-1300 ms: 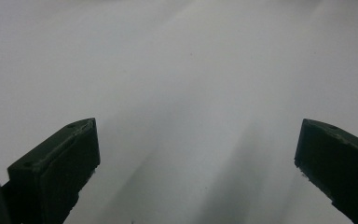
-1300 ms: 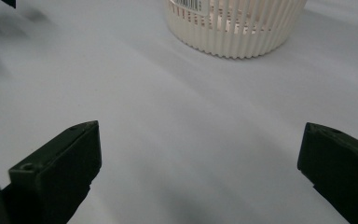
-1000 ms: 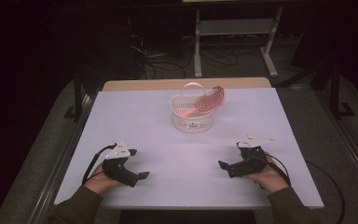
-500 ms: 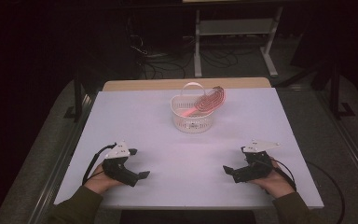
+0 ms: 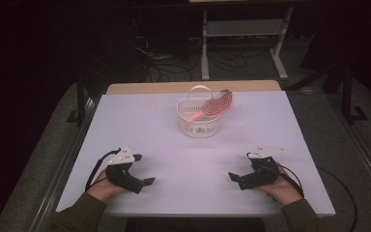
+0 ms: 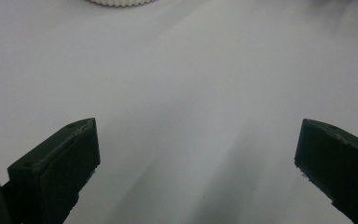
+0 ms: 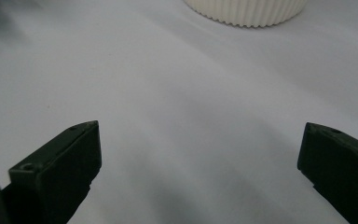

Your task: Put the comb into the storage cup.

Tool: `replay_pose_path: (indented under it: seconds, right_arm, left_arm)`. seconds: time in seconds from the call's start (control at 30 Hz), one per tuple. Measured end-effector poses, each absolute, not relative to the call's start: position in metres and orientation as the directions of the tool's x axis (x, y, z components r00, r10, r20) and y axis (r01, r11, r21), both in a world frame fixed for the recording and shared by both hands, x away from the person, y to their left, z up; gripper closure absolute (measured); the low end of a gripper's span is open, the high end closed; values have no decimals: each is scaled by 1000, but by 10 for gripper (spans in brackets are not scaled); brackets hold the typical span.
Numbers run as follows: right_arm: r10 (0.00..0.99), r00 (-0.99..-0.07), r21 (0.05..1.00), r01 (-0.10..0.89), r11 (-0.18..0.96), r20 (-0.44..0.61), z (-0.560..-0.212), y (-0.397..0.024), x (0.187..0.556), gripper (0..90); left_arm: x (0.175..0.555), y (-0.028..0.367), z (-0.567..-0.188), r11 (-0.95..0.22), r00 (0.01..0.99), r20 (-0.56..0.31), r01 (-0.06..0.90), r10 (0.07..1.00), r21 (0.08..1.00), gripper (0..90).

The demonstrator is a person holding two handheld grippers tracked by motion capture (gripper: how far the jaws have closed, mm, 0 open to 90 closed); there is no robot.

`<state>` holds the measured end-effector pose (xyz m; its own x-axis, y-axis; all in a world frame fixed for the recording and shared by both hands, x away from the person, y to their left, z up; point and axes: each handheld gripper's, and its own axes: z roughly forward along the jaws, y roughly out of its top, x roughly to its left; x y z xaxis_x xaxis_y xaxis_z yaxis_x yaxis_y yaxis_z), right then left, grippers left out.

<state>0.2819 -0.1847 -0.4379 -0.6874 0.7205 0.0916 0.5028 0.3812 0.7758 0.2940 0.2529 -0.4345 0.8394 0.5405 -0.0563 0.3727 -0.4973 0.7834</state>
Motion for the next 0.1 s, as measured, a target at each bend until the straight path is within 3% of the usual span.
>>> replay_pose_path:
  seconds: [0.1]
  right_arm:
    - [719,-690,775,502,385,90,-438,-184,282,0]
  left_arm:
    - [294,253,-435,-503,839,-52,372,541,780,0]
